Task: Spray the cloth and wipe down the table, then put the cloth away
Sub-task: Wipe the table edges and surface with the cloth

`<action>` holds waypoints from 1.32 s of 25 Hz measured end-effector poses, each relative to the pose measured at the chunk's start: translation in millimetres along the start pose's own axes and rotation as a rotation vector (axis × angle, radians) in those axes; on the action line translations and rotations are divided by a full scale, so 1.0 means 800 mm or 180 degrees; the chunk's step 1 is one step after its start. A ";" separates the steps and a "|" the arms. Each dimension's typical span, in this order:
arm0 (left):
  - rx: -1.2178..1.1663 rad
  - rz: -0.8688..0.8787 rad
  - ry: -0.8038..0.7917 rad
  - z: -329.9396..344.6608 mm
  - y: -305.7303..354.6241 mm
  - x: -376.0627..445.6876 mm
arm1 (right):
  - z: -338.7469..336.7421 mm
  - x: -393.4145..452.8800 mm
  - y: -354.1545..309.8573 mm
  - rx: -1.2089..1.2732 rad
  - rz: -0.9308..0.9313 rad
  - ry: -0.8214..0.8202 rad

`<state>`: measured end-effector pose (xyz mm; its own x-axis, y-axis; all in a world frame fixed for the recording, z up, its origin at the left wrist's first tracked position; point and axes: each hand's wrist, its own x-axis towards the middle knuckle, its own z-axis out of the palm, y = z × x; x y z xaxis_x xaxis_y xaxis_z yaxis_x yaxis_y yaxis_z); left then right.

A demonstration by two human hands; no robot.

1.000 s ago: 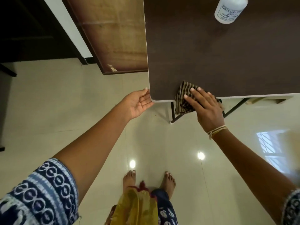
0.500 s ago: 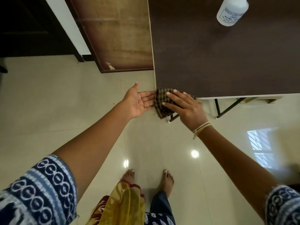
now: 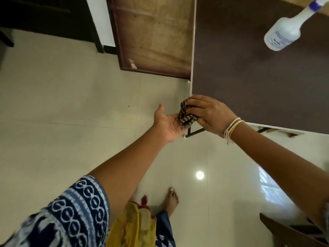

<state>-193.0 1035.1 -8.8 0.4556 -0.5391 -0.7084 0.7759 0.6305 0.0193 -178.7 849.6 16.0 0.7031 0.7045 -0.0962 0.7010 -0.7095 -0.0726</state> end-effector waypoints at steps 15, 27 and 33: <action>-0.0185 -0.0006 0.0016 0.001 0.006 -0.007 | -0.014 0.026 0.020 0.0220 -0.0178 -0.0334; 0.0731 0.0652 0.0059 -0.001 0.000 0.050 | -0.042 0.191 0.187 -0.0249 0.0533 -0.0236; 0.0769 0.0629 -0.0053 0.003 -0.001 0.051 | -0.013 0.083 0.085 0.0231 -0.0027 0.0019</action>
<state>-174.0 1011.1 -35.9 0.6136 -0.4295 -0.6626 0.7519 0.5740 0.3242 -82.9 847.9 15.3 0.6981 0.7104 -0.0895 0.6965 -0.7027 -0.1452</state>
